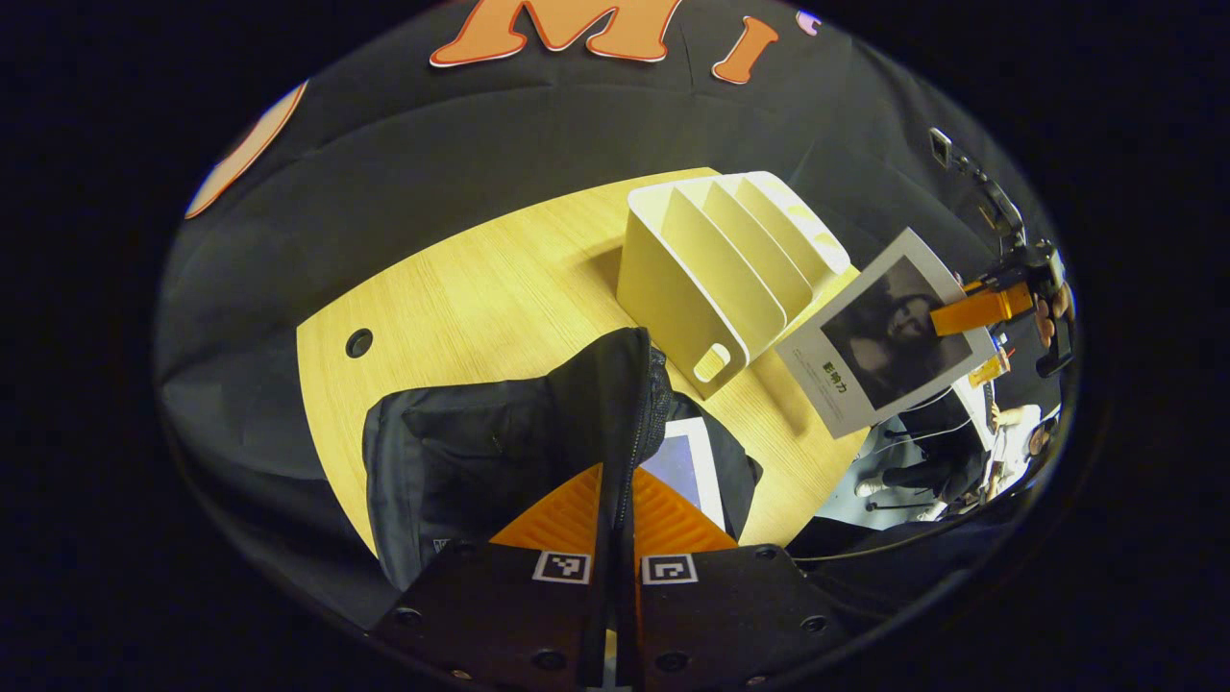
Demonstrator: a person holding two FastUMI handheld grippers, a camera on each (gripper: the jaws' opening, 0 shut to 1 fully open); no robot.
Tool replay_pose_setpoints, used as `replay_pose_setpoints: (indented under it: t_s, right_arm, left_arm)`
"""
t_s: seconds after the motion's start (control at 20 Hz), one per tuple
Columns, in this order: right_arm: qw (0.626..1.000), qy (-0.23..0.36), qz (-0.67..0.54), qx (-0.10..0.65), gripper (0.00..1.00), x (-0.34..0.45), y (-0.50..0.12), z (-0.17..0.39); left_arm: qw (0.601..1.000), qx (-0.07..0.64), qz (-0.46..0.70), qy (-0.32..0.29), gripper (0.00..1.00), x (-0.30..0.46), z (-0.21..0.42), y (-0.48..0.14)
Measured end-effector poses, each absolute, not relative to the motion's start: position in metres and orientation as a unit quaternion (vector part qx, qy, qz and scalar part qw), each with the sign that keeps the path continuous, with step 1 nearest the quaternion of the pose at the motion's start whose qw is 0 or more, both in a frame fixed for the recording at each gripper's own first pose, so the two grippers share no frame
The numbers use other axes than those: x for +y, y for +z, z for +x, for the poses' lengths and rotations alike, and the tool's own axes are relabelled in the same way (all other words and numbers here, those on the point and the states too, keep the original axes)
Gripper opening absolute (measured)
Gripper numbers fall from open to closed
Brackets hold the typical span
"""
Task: Open the schoolbag, grab two books from the bookshelf and put them into the schoolbag.
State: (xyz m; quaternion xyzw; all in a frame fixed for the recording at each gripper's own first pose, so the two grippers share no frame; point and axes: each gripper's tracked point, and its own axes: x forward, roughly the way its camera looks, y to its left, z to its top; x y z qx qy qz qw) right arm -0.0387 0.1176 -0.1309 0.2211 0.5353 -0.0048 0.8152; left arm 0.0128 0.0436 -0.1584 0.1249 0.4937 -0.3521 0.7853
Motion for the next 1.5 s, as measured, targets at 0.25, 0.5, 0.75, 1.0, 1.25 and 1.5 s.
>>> replay_pose_setpoints:
  t_s: [0.25, 0.5, 0.75, 1.0, 1.25, 1.5]
  right_arm:
    - [0.812, 0.017, 0.295, 0.503, 0.32, 0.138, -0.13, -0.053]
    - [0.807, 0.042, 0.361, 0.465, 0.32, 0.16, -0.129, -0.054]
    - [0.796, 0.067, 0.418, 0.432, 0.32, 0.179, -0.133, -0.047]
    - [0.792, 0.086, 0.451, 0.402, 0.31, 0.203, -0.143, -0.035]
    - [0.773, 0.116, 0.475, 0.405, 0.31, 0.248, -0.158, -0.021]
    - [0.755, 0.119, 0.503, 0.404, 0.31, 0.288, -0.177, 0.008]
  left_arm:
    - [0.785, 0.492, 0.126, -0.354, 0.06, 0.043, 0.011, -0.156]
    - [0.787, 0.488, 0.131, -0.355, 0.05, 0.044, 0.008, -0.152]
    - [0.788, 0.484, 0.133, -0.358, 0.06, 0.045, 0.008, -0.145]
    - [0.79, 0.478, 0.134, -0.359, 0.05, 0.047, 0.01, -0.136]
    - [0.788, 0.477, 0.14, -0.363, 0.05, 0.048, 0.013, -0.13]
    - [0.791, 0.476, 0.137, -0.36, 0.05, 0.05, 0.015, -0.127]
